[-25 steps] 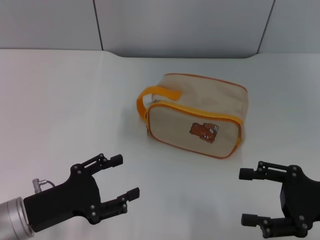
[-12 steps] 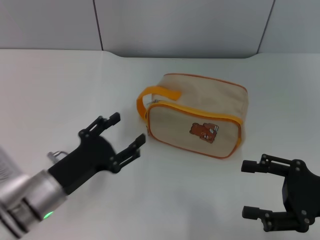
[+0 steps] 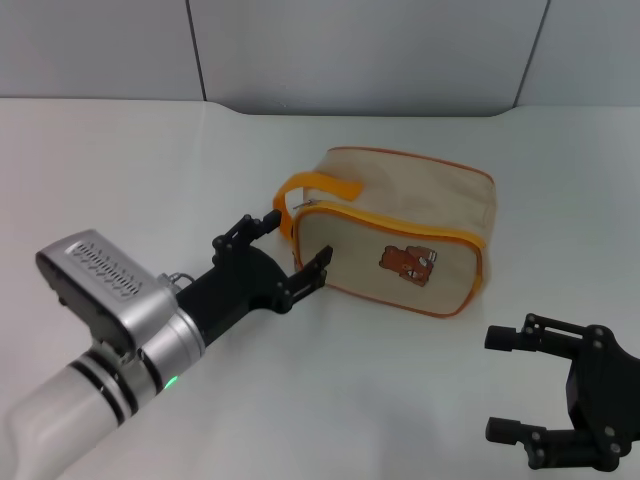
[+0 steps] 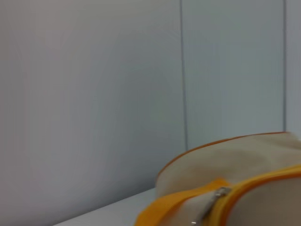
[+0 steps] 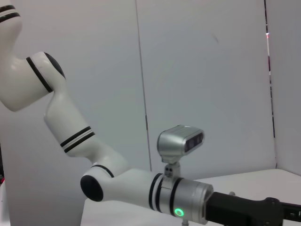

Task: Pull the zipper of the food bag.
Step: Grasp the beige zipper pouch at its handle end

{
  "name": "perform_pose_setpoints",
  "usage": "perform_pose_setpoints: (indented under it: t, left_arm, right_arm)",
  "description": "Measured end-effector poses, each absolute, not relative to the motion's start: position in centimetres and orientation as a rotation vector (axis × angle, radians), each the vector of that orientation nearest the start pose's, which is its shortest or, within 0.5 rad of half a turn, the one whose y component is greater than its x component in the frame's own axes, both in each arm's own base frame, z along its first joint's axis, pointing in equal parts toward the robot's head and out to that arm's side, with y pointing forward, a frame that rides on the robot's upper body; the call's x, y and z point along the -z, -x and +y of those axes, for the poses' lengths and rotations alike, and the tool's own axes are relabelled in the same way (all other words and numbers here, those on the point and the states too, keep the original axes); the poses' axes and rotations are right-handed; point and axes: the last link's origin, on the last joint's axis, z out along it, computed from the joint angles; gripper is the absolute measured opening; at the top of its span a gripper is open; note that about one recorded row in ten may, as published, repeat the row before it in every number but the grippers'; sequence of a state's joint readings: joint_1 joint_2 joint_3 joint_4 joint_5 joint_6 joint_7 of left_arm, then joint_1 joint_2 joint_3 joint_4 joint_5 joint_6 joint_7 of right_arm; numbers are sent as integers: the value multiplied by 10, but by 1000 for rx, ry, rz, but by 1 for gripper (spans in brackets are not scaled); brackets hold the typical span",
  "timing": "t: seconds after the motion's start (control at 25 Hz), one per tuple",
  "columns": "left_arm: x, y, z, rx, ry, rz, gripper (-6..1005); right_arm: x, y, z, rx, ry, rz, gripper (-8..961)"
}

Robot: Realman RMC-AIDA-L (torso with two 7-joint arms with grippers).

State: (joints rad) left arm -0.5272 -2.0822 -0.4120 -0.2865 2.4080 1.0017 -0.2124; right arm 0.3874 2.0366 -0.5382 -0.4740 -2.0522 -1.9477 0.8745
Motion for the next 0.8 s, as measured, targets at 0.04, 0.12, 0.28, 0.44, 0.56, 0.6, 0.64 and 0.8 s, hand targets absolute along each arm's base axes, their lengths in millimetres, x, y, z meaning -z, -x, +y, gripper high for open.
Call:
perform_pose_setpoints:
  t: [0.04,0.12,0.28,0.44,0.56,0.6,0.64,0.8]
  left_arm:
    - [113,258,317,684,2224,-412,752]
    - [115,254,323,666,2223,-419,749]
    - [118,249,326,664,2244,-416,743]
    - [122,250,329,624,2260,-425,714]
    - [123,248,327,633,2262,-419,644]
    - [123,247,327,638,2262,-414,620]
    - [123,246,326,640,2263,-407,596]
    - [124,246,325,638,2266,-387,502]
  right_arm:
    - [-8,-290,237,-1048,2781,202,820]
    - [-8,-290,235,-1049,2779,199,820]
    - [-7,-292,233,-1050,2776,206,820]
    - [-7,-292,233,-1049,2777,204,820]
    - [-7,-291,234,-1049,2778,200,819]
    - [-7,-291,234,-1048,2778,200,819]
    - [-7,-291,235,-1046,2777,201,819]
    - [-6,-293,234,-1039,2773,210,819]
